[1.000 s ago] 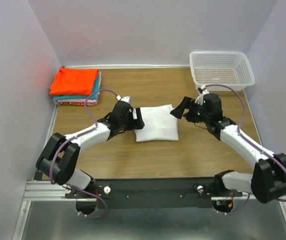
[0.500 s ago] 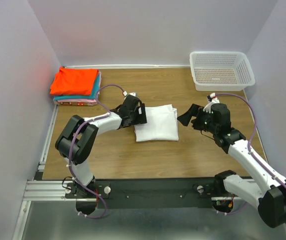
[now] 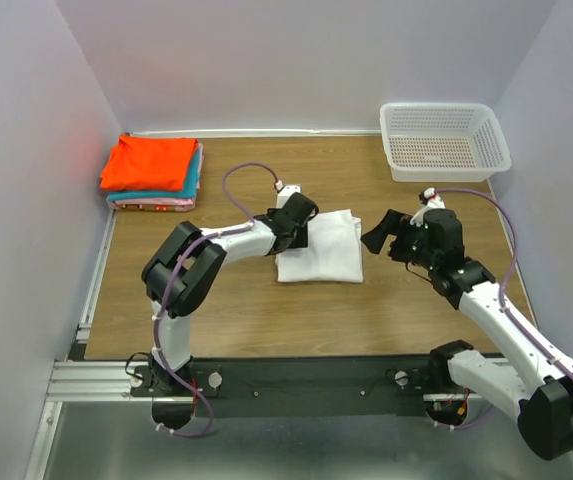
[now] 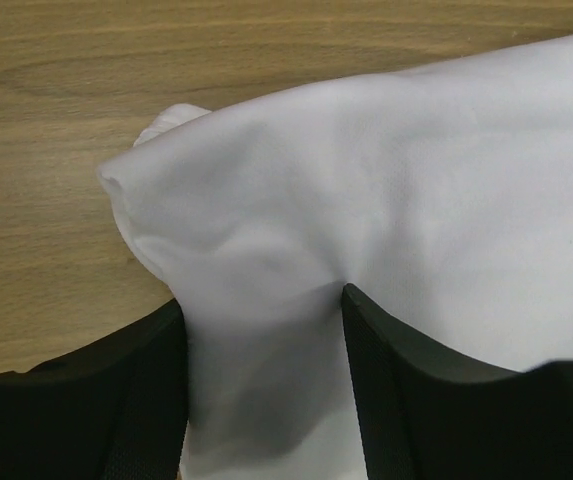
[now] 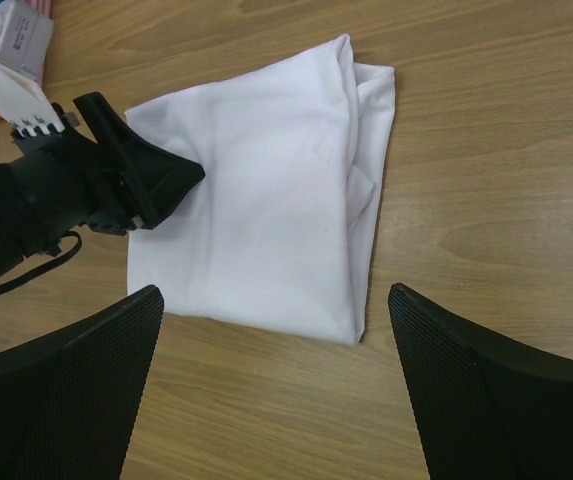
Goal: Fold and stack the t-shirts
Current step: Neatly place the folded tshirt to the corner
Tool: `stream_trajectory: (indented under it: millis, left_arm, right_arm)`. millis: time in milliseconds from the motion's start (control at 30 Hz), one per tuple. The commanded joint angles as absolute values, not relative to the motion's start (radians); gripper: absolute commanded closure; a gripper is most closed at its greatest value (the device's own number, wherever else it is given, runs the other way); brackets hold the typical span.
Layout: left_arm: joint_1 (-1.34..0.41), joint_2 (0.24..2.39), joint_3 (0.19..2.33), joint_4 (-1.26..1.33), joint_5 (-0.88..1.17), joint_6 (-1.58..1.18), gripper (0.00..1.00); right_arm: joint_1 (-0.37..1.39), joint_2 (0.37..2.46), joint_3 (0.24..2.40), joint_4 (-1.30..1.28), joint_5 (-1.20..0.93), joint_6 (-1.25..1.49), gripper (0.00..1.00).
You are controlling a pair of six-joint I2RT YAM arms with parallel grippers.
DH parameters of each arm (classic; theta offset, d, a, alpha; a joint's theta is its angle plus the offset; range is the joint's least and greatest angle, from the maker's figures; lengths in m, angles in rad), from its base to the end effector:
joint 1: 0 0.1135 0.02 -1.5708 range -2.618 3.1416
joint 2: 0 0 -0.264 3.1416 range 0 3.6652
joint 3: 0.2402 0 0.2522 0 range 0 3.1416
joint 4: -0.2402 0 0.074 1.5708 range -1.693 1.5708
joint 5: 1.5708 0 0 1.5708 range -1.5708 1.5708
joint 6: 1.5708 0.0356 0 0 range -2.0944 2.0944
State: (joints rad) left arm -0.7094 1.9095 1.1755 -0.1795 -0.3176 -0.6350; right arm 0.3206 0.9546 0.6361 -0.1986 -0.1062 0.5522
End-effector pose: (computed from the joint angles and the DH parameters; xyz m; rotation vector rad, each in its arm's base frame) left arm 0.3075 -0.2493 0.1576 -0.0422 2.4328 -0.2115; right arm 0.2019 0.0710 0.2551 0.1822 2.1414 0.6316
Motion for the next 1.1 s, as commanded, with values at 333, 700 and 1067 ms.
stream_trajectory:
  millis: [333, 700, 1067]
  left_arm:
    - [-0.753, 2.102, 1.354, -0.546, -0.580, -0.745, 1.00]
    - [-0.707, 1.902, 1.401, -0.525, -0.876, -0.519, 1.00]
    - [-0.516, 1.689, 1.266, -0.059, -0.875, 0.065, 1.00]
  right_arm:
    - [0.321, 0.900, 0.629, -0.247, 0.078, 0.499, 0.00]
    - [0.321, 0.931, 0.632, -0.252, 0.124, 0.479, 0.00]
    - [0.319, 0.948, 0.637, -0.253, 0.138, 0.460, 0.00]
